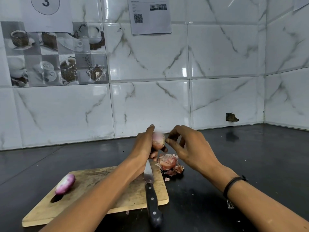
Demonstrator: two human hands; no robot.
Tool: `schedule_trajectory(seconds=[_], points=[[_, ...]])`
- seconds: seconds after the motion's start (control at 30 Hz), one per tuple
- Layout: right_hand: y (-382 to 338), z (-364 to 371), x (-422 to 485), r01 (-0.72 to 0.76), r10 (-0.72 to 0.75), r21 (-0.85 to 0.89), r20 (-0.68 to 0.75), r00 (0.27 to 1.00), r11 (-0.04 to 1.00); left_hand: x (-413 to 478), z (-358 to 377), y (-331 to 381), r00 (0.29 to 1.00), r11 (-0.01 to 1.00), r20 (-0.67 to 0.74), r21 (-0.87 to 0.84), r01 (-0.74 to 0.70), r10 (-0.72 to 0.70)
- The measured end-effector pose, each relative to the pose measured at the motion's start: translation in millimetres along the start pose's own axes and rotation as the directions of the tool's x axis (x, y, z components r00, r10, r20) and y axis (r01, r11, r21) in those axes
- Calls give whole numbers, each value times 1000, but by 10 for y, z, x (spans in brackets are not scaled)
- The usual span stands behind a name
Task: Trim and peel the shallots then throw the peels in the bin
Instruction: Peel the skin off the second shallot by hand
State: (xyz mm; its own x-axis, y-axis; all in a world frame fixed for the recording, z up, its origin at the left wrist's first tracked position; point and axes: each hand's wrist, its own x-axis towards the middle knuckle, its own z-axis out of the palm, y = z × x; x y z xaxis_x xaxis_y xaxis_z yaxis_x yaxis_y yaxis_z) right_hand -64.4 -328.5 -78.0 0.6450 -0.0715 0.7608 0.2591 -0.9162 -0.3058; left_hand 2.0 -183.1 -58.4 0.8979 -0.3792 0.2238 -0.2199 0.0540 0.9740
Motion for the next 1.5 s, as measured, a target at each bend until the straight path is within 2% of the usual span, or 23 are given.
schedule_trajectory(seconds=[0.13,0.4,0.53,0.93,1.13,1.5], points=[[-33,-14,-11,7,-5,62,-31,1000,998,-24,-10,24,1000,1000,-2,-21,7,-7],[-146,-57,-29,122,-113,138,-68,991,983,-78,-3,44,999,997,22,-70,26,-25],[-141,-42,-28,181,-176,74,-62,982,981,-94,1,39,996,993,50,-93,72,-68],[-148,-33,-51,306,-305,-101,24,952,947,-89,5,34,992,992,-9,-9,125,-125],[-136,-39,-24,278,-276,55,-42,960,959,-45,-51,43,996,996,44,44,73,-75],[-214,-111,-58,175,-161,171,-92,983,970,-45,-62,62,998,999,56,30,-30,28]])
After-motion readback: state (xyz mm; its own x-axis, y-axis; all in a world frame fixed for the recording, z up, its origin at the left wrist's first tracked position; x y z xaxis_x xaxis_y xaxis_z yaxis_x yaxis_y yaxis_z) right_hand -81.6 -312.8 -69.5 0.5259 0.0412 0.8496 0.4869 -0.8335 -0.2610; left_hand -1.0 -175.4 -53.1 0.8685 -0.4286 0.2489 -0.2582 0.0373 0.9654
